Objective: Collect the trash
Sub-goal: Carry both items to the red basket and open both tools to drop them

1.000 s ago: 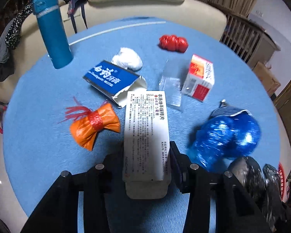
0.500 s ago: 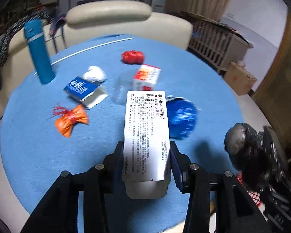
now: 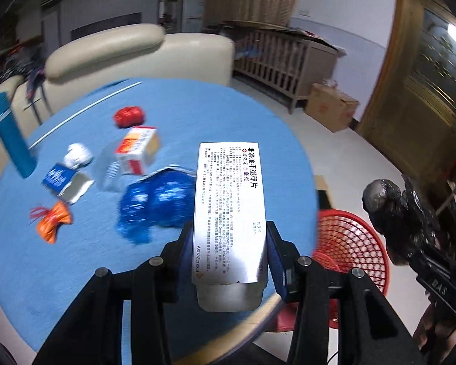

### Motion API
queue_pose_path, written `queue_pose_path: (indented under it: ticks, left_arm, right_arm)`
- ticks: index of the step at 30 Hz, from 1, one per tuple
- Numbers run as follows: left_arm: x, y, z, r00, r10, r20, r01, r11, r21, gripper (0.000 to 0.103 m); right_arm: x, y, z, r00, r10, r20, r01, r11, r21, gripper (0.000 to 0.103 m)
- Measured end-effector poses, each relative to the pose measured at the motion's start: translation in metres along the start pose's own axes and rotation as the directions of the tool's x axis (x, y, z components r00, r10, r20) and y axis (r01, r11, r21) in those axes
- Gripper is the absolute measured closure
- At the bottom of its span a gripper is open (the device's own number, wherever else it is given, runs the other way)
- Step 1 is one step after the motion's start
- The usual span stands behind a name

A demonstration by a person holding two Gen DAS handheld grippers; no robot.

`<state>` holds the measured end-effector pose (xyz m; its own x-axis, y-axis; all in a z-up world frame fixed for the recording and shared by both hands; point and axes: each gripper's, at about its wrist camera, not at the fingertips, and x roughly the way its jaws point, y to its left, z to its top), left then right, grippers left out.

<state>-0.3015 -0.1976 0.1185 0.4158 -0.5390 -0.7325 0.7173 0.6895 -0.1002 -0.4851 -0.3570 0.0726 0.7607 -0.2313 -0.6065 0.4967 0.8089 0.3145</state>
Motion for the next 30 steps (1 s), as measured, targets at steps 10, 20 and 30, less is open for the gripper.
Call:
queue_pose_path:
  ticks: [10,20,30]
  left_arm:
    - [0.019,-0.068,-0.003,0.996,-0.068,-0.056,0.075,0.988,0.137,0.056]
    - [0.036,-0.109,-0.011,0.99,-0.09,-0.11,0.112,0.971,0.21,0.056]
    - [0.046,-0.128,-0.019,0.982,-0.099,-0.159,0.136,0.96,0.245,0.056]
  right_arm:
    - [0.007,-0.058,-0.02,0.993,-0.094,-0.073,0.099,0.993,0.064,0.063]
    - [0.028,-0.083,-0.038,0.979,-0.12,-0.162,0.139,0.984,0.11,0.056]
    - [0.018,-0.097,-0.047,0.982,-0.125,-0.144,0.151,0.972,0.18,0.04]
